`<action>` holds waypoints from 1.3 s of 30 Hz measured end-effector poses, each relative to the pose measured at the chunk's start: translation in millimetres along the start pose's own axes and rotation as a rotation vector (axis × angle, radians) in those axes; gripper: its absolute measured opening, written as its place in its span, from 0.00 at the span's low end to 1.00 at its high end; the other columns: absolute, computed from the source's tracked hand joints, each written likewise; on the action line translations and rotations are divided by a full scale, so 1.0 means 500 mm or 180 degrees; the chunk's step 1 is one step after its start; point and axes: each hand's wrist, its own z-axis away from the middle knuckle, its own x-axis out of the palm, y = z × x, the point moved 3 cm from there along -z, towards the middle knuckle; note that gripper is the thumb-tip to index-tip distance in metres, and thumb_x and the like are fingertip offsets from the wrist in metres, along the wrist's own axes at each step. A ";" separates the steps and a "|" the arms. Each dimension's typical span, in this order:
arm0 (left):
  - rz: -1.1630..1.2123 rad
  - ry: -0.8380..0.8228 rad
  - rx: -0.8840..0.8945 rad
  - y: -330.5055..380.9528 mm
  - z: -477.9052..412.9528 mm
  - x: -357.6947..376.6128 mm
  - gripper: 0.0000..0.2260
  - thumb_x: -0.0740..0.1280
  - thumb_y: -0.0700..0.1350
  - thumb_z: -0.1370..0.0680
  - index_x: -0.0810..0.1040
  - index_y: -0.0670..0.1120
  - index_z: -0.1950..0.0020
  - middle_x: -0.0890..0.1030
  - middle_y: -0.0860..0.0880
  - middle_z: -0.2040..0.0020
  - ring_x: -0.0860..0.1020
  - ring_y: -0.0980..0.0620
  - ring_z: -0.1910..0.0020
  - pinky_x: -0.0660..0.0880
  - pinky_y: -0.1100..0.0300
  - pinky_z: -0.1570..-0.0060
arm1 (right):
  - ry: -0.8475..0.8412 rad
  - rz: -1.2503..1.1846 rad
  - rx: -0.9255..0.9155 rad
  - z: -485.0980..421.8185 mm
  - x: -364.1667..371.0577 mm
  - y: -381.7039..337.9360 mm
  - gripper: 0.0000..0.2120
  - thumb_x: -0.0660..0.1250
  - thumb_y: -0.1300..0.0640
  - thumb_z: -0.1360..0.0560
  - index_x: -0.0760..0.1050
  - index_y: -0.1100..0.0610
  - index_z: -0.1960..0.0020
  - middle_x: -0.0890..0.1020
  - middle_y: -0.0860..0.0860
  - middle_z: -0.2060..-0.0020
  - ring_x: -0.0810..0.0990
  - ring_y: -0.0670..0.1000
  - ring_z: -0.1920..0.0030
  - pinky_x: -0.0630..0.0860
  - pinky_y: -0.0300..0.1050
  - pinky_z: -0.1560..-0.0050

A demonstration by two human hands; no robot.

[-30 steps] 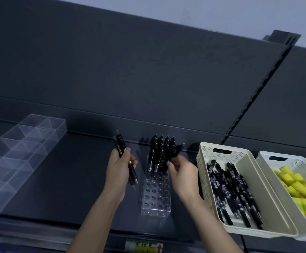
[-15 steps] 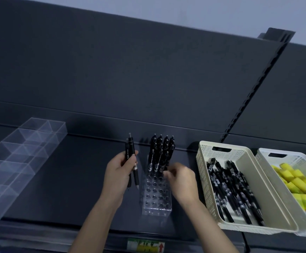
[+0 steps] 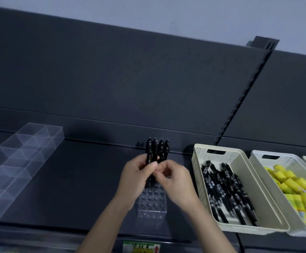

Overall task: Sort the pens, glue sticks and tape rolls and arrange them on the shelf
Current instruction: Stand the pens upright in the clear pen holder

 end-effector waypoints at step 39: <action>-0.1508 0.0534 0.0076 -0.102 -0.028 -0.039 0.13 0.75 0.41 0.31 0.73 0.53 0.66 0.77 0.65 0.67 0.74 0.67 0.66 0.68 0.75 0.64 | -0.0052 0.0647 0.0951 -0.017 0.037 0.153 0.12 0.67 0.61 0.24 0.78 0.56 0.41 0.83 0.48 0.51 0.77 0.41 0.55 0.66 0.23 0.62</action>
